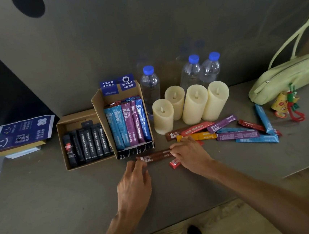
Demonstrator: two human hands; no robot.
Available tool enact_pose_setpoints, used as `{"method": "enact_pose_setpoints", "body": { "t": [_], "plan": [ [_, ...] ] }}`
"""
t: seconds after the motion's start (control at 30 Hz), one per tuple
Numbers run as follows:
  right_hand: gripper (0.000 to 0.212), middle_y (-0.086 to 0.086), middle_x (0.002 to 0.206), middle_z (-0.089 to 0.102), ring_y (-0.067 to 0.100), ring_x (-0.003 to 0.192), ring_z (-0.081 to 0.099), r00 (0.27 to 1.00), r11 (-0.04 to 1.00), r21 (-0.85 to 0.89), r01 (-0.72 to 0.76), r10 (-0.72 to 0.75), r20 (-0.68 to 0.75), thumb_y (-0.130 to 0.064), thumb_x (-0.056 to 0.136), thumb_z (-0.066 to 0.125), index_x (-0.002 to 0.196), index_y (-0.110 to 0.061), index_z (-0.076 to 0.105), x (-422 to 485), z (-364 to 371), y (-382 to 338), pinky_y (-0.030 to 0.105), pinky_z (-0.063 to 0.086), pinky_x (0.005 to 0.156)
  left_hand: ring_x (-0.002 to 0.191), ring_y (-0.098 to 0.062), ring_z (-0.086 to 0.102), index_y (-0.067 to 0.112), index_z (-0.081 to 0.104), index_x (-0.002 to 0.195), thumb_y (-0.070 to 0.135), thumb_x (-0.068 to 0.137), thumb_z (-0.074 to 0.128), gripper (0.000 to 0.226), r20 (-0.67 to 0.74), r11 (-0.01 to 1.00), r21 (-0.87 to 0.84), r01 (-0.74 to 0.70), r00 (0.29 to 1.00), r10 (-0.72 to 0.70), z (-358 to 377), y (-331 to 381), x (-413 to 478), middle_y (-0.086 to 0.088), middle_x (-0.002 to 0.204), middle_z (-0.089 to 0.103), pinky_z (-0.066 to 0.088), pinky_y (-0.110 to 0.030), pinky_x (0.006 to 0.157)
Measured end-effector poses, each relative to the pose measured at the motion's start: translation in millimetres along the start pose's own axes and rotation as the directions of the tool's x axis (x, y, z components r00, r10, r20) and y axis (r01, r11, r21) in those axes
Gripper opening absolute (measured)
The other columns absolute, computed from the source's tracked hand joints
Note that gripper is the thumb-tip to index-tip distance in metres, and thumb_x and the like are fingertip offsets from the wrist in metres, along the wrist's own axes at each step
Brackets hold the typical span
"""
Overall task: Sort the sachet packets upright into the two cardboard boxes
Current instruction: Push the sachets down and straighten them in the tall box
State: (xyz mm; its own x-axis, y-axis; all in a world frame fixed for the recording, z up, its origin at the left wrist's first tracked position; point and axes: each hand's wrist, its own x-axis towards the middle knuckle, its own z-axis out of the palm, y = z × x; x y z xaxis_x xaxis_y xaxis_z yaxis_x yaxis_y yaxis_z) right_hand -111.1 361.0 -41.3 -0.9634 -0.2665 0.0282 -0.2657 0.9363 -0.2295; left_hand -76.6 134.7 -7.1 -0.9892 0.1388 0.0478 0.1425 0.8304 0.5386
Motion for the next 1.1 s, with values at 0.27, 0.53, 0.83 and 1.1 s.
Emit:
{"method": "enact_pose_setpoints", "body": {
  "t": [0.27,0.53,0.83,1.1],
  "plan": [
    [0.029,-0.010,0.115,0.063,0.007,0.106,0.057,0.997,0.984,0.176,-0.013,-0.001,0.083,-0.029,0.093,0.066,0.121,-0.024,0.066,5.4,-7.4,-17.2,0.029,0.038,0.096,0.074,-0.010,0.059,0.029,0.056,0.094,0.022,0.093,0.058,0.007,0.057,0.991,-0.047,0.121,0.991,-0.119,4.6,-16.4,-19.3,0.012,0.097,0.052,0.053,-0.034,0.063],
    [0.014,-0.016,0.091,0.057,-0.002,0.079,0.056,0.992,0.906,0.402,-0.129,0.111,0.067,-0.029,0.085,0.076,0.096,-0.030,0.066,-8.8,-19.8,-35.1,0.016,0.044,0.071,0.075,-0.003,0.061,0.029,0.059,0.089,0.028,0.090,0.068,0.008,0.031,0.913,-0.304,0.273,0.960,-0.277,-5.2,-26.8,-23.8,0.011,0.081,0.066,0.047,-0.021,0.067],
    [0.011,-0.007,0.084,0.074,0.009,0.073,0.068,0.984,0.620,0.765,-0.172,0.148,0.101,-0.029,0.085,0.076,0.093,-0.025,0.070,1.8,-40.7,-80.6,0.021,0.052,0.063,0.073,-0.006,0.068,0.023,0.065,0.090,0.014,0.096,0.060,0.012,0.044,0.778,-0.599,0.190,0.978,-0.205,-19.0,4.6,13.4,0.008,0.079,0.072,0.052,-0.024,0.066],
    [0.005,-0.003,0.083,0.075,0.006,0.070,0.069,0.961,0.505,0.847,-0.167,0.274,0.026,-0.018,0.089,0.072,0.094,-0.019,0.072,11.8,-49.4,-78.5,0.020,0.053,0.064,0.075,0.000,0.065,0.022,0.066,0.083,0.016,0.094,0.063,0.013,-0.008,0.829,-0.544,0.130,0.987,-0.159,-33.5,13.4,44.0,0.011,0.080,0.070,0.045,-0.007,0.060]
  ]
}}
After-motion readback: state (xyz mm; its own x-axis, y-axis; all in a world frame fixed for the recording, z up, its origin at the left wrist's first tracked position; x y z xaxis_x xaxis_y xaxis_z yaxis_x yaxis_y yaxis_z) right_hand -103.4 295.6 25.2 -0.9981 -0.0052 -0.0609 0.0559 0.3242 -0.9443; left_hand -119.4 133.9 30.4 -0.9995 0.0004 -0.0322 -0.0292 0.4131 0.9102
